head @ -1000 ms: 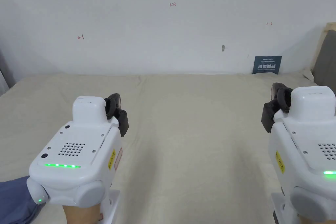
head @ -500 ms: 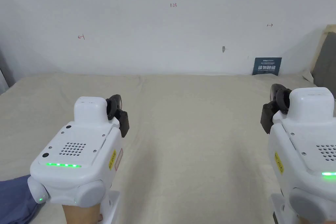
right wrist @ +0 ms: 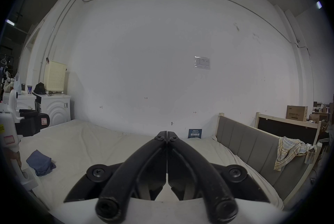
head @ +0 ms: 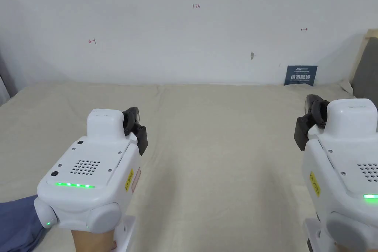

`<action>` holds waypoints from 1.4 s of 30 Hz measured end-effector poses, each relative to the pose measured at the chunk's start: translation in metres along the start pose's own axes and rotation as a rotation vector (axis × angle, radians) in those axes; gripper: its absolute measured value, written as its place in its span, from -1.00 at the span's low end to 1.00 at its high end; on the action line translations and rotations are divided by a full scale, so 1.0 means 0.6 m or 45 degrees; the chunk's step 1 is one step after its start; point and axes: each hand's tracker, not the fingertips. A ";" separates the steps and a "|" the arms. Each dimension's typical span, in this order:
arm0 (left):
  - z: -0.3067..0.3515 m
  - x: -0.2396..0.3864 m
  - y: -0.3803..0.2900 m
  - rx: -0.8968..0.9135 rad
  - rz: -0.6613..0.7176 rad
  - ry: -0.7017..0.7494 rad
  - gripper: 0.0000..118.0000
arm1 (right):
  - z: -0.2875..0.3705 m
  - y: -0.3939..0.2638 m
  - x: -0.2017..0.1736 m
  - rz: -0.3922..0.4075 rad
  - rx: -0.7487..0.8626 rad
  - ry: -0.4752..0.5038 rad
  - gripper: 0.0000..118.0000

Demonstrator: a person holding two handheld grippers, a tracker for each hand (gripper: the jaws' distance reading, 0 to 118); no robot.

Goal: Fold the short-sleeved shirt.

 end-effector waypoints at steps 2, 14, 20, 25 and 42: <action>0.000 0.000 0.000 0.002 -0.001 -0.001 -1.00 | 0.000 0.001 0.000 0.000 -0.001 0.000 -1.00; -0.001 -0.004 0.004 -0.017 0.038 0.013 -0.10 | 0.002 0.002 0.001 -0.009 -0.007 0.011 0.10; -0.002 -0.003 -0.001 -0.004 0.066 0.039 0.97 | -0.001 -0.003 -0.002 -0.009 0.006 0.004 0.57; -0.004 -0.003 -0.002 -0.007 0.053 0.027 1.00 | -0.004 -0.004 0.002 -0.029 -0.010 0.010 0.58; 0.000 -0.003 0.001 0.013 0.061 0.051 1.00 | -0.003 -0.007 0.001 -0.027 -0.015 0.006 0.57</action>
